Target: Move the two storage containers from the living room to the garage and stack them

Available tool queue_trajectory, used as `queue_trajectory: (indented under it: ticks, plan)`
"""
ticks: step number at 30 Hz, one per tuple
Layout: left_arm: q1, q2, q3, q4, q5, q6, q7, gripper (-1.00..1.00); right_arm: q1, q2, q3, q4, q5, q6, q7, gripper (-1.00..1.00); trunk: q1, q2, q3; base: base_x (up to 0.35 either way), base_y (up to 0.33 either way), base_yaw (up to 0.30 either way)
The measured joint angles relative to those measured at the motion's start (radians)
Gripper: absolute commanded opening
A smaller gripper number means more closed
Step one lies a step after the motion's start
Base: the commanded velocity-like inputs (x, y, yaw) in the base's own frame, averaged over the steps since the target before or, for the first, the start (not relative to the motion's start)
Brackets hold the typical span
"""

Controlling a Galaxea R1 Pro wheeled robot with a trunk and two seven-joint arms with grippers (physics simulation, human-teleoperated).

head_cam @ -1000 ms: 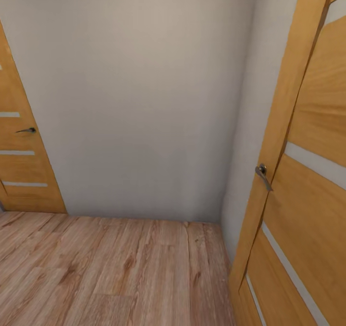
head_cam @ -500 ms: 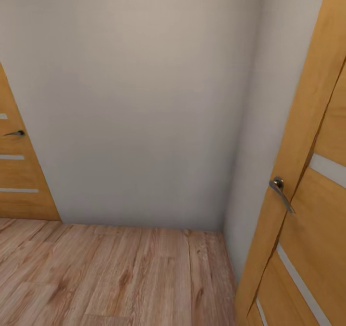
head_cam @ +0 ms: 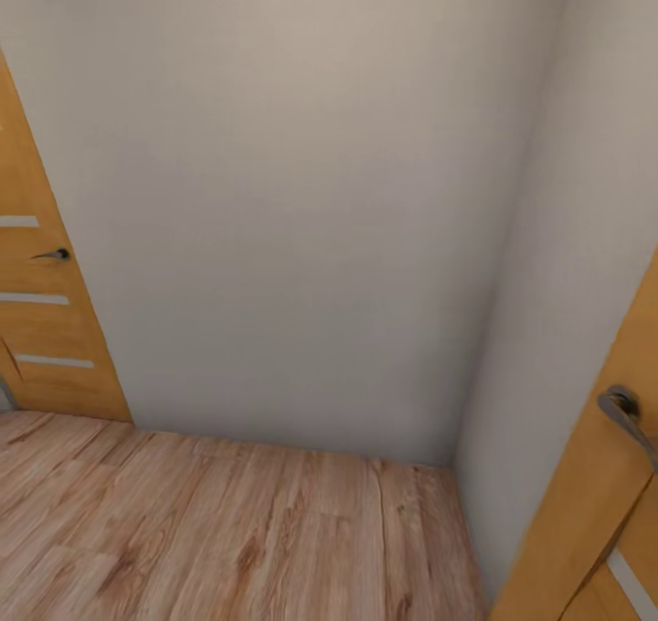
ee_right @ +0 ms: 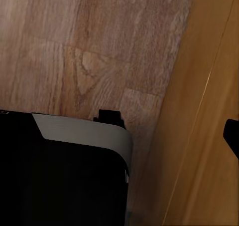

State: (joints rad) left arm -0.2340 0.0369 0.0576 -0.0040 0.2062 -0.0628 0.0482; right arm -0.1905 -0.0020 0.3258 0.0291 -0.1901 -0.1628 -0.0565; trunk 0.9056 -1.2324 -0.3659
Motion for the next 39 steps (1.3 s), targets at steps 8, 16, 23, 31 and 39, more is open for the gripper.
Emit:
queue_trajectory:
  ticks: [8,16,23,31,39]
  plan:
    - [0.000,0.000,0.000,0.000,0.000,0.000,0.000,1.00,0.000,0.000,0.000,0.000,0.000,0.000,0.000,1.00,0.000,0.000,0.000,0.322,0.000,0.084]
    - [0.000,0.000,0.000,0.000,0.000,0.000,0.000,1.00,0.000,0.000,0.000,0.000,0.001,-0.001,0.000,1.00,0.000,0.000,0.000,0.322,0.000,0.261]
    - [0.000,0.000,0.000,0.000,0.000,-0.004,0.000,1.00,0.000,0.000,-0.001,0.000,0.001,0.000,-0.001,1.00,0.000,0.000,0.000,0.321,0.000,0.269]
    - [0.000,0.000,0.000,0.000,0.000,-0.007,0.000,1.00,0.000,0.000,-0.002,0.000,0.001,0.000,0.001,1.00,0.000,0.000,0.000,0.240,0.000,0.269]
    - [0.000,0.000,0.000,0.000,0.000,-0.007,0.000,1.00,0.000,0.000,0.000,0.000,0.002,0.000,0.006,1.00,0.001,0.000,0.000,0.077,0.000,0.270]
